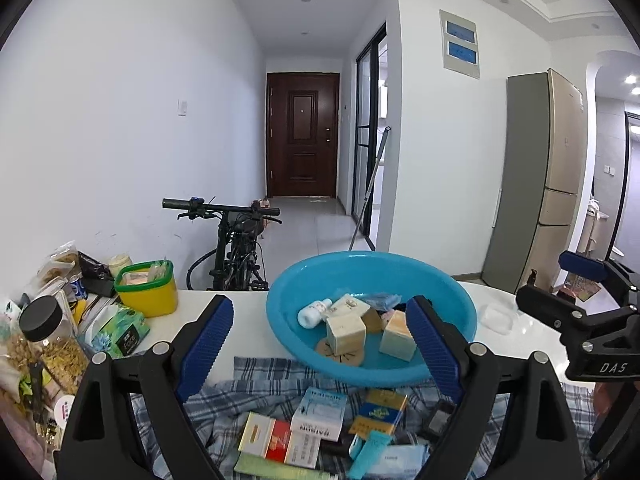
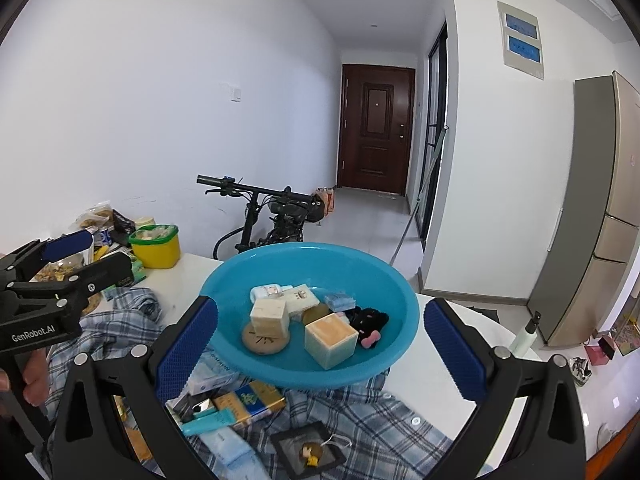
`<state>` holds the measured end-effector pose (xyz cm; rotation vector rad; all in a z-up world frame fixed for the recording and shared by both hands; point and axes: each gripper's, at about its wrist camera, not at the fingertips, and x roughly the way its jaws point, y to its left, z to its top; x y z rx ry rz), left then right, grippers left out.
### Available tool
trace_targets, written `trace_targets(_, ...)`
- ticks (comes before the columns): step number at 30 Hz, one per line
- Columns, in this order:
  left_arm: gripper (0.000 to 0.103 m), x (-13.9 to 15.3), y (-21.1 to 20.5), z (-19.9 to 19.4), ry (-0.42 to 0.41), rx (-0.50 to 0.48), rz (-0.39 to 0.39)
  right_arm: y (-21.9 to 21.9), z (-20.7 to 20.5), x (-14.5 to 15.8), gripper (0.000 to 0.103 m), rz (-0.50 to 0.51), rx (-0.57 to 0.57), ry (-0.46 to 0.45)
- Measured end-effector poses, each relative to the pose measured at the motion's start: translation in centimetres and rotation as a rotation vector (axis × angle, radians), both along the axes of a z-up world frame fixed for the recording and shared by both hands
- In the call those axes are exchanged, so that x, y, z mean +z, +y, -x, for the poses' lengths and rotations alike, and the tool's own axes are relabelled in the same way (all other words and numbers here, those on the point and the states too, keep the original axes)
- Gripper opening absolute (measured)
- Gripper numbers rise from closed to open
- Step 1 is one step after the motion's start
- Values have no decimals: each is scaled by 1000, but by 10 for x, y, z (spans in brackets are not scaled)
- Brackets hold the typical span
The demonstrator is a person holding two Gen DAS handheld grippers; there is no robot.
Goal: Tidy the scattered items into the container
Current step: 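Withdraw both open tools from the basin back over the shirt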
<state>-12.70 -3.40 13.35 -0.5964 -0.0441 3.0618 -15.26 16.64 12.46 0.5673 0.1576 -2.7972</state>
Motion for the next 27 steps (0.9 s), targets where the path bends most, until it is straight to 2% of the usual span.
trace_targets(6,90,0,-2,-21,0,-8,-7,2,-27,1,103,9,12,28)
trace_targets(15,90,7,-6,-34,31,1,-4,0,-30,5,103,15,12,38)
trace_targets(23,90,-23,-1,-48,3,-14,12,8,-43,-23,103,46,2,-6)
trace_targets(27,90,-44,-3,-58,-16,-16,-17,14,-51,-45,103,78,-8,-46)
